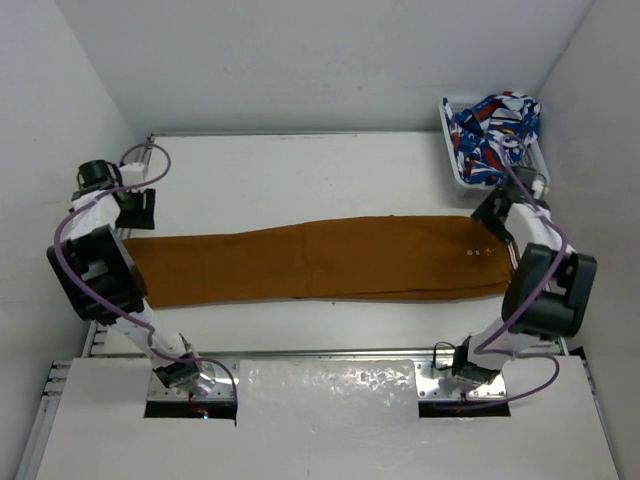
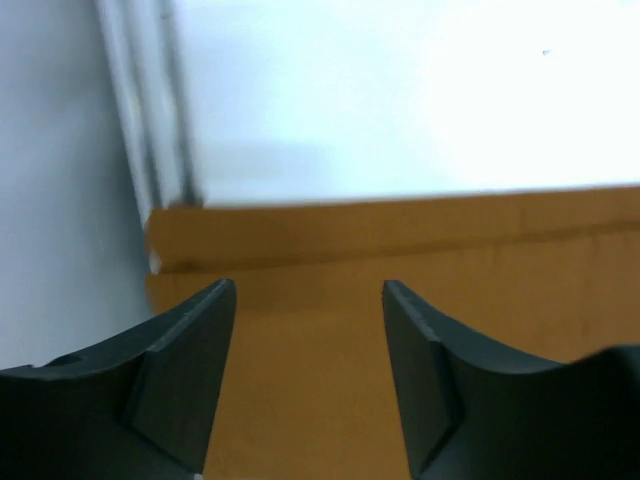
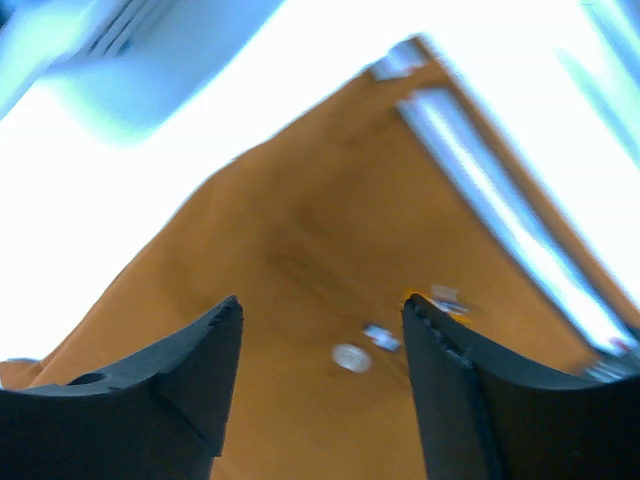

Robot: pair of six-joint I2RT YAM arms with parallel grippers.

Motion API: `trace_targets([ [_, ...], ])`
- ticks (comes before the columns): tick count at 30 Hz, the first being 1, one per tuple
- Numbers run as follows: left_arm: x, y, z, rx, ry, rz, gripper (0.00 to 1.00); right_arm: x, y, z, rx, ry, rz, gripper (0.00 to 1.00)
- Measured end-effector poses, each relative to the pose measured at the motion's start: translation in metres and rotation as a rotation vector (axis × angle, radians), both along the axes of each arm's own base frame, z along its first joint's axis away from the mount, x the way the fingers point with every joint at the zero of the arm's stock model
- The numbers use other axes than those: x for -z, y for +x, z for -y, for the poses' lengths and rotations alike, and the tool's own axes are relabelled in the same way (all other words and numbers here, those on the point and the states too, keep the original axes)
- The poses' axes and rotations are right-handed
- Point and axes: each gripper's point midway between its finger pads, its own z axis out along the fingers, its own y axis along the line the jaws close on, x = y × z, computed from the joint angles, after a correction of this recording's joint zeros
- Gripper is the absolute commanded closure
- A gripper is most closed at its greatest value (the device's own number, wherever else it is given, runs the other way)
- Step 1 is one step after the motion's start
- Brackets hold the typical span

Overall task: Fold and stack the trousers
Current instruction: Fold the trousers

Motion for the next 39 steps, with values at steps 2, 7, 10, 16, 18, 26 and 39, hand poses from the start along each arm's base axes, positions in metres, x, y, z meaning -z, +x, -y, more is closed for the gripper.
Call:
trace_targets([
  [2,-0.023,-0.012,-0.006,-0.041,-0.027,0.047,0.41,-0.016,-0.016,0.017,0.062,0.014,0.052,0.28],
  [7,-0.056,-0.079,-0.067,-0.28,-0.015,0.119,0.38,-0.024,-0.058,0.031,0.129,0.013,0.072,0.13],
  [10,-0.027,-0.124,-0.086,-0.399,-0.043,0.047,0.35,-0.011,-0.068,0.023,0.109,0.045,0.041,0.12],
  [16,0.04,-0.138,-0.075,-0.397,-0.153,-0.107,0.19,0.01,-0.088,0.016,0.118,0.101,-0.01,0.11],
  [18,0.056,-0.14,-0.078,-0.4,-0.17,-0.131,0.11,0.014,-0.093,0.015,0.127,0.111,-0.018,0.11],
  [26,0.073,-0.123,-0.072,-0.347,-0.286,-0.086,0.32,0.02,-0.107,0.016,0.158,0.143,-0.023,0.11],
  [39,0.066,-0.126,-0.065,-0.273,-0.357,-0.026,1.0,0.011,-0.107,0.019,0.147,0.111,-0.004,0.12],
])
